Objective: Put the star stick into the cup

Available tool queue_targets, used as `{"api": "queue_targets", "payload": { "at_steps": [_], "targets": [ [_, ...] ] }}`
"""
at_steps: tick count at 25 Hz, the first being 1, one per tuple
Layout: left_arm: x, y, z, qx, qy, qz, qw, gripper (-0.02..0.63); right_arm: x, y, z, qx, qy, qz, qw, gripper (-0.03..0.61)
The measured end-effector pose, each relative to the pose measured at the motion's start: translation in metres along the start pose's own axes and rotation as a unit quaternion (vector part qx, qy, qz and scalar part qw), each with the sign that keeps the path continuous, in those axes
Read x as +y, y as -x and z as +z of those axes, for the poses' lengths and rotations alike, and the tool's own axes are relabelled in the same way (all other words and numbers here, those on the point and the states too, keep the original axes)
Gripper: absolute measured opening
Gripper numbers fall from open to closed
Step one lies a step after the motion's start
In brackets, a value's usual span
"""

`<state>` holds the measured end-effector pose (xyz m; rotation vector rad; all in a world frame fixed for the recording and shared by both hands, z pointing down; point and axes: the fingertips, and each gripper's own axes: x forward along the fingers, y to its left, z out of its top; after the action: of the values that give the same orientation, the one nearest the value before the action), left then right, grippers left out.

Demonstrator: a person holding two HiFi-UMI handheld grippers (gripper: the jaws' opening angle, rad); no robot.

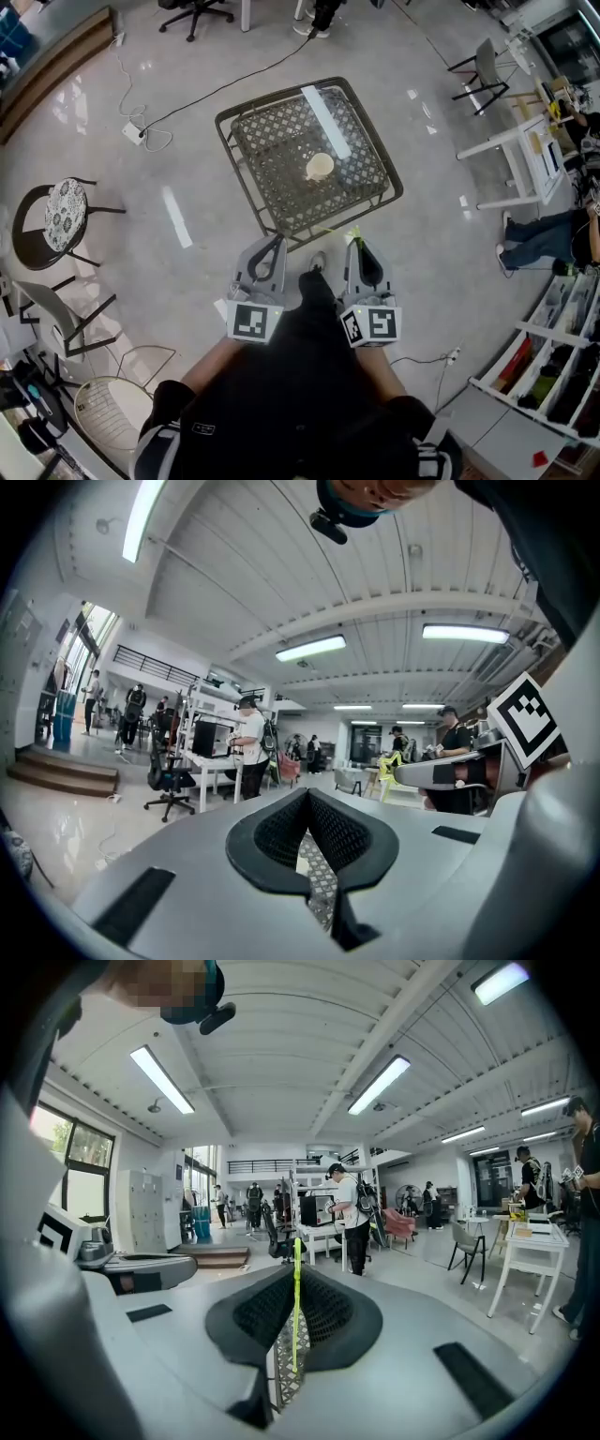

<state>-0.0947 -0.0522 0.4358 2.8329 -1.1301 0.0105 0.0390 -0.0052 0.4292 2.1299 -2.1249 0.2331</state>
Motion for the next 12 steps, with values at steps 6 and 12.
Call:
{"api": "queue_targets", "payload": {
  "at_steps": [6, 12],
  "targets": [
    [0.015, -0.015, 0.000, 0.002, -0.005, 0.033, 0.9994, 0.015, -0.005, -0.031, 0.001, -0.002, -0.004, 0.026, 1.000, 0.021],
    [0.024, -0.041, 0.009, 0.001, -0.004, 0.068, 0.9977, 0.015, -0.024, -0.065, 0.003, -0.006, -0.011, 0.052, 0.999, 0.021]
  ]
}}
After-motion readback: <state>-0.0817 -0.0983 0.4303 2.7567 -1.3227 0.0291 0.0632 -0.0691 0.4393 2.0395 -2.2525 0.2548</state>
